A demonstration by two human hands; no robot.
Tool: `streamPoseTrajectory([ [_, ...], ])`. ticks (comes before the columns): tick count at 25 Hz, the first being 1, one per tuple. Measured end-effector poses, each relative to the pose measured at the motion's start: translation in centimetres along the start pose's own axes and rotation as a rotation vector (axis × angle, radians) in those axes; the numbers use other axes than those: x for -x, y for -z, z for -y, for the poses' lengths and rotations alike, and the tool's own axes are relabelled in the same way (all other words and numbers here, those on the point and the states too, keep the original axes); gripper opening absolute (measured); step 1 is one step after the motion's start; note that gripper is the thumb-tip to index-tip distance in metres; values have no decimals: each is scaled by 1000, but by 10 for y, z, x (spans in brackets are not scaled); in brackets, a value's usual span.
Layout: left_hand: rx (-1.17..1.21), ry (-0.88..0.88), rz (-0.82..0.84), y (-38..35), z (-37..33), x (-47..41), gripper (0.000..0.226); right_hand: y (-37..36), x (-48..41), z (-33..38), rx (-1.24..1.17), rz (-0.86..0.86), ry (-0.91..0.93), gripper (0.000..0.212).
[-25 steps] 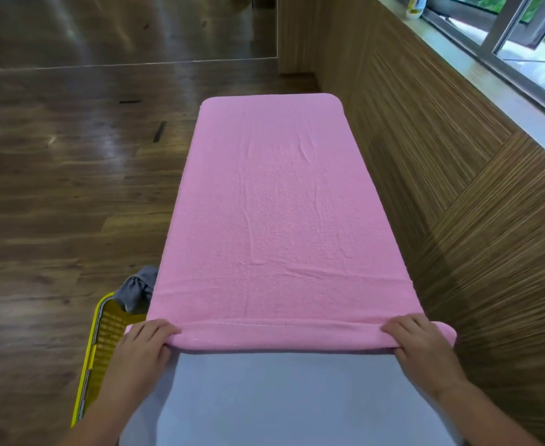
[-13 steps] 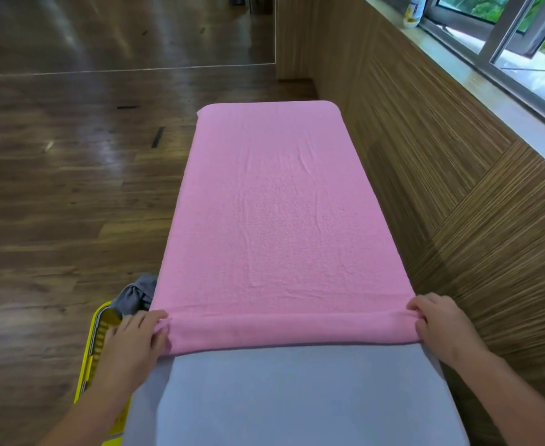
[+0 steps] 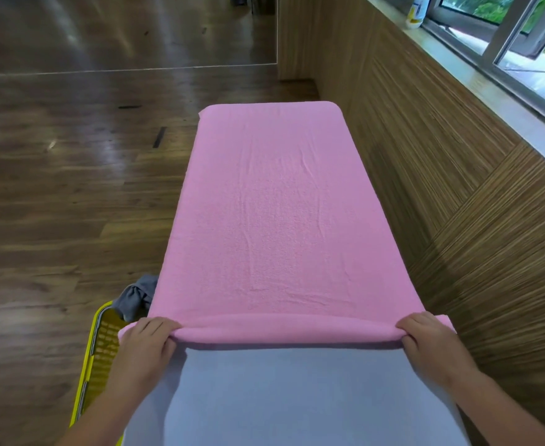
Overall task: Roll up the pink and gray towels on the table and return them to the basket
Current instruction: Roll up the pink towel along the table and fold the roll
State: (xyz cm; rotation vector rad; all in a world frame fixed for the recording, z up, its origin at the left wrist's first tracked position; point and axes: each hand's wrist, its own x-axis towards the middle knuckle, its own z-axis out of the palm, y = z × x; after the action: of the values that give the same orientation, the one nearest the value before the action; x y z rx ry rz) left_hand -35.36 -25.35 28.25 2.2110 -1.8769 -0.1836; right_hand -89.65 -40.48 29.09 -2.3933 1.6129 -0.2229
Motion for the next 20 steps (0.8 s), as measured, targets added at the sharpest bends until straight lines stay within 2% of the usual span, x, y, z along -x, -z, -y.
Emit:
streamPoseTrajectory([
  [5,-91,11,9,8,-5,-1,19,25,-9,4,-130,220,-120,22],
  [7,-153,85,-23,11,-7,-18,12,24,-27,5,-134,165,-163,21],
  [8,-172,132,-66,12,-10,-25,13,22,-34,9,-110,85,-163,24],
  [9,-183,166,-116,11,-16,-30,14,18,-40,15,-59,-3,-116,28],
  [11,-173,100,-151,3,-36,-26,22,4,-40,33,37,-71,103,34],
  [13,-115,-37,-71,-13,-56,-12,40,-12,-34,51,108,12,254,45],
  [14,-84,-53,-33,-18,-60,-8,47,-19,-33,55,89,32,229,47],
  [17,-23,1,-13,-16,-54,-20,44,-28,-38,49,-26,-17,109,32],
  [20,-17,-28,-24,-4,-48,-25,29,-16,-36,49,0,44,106,14],
])
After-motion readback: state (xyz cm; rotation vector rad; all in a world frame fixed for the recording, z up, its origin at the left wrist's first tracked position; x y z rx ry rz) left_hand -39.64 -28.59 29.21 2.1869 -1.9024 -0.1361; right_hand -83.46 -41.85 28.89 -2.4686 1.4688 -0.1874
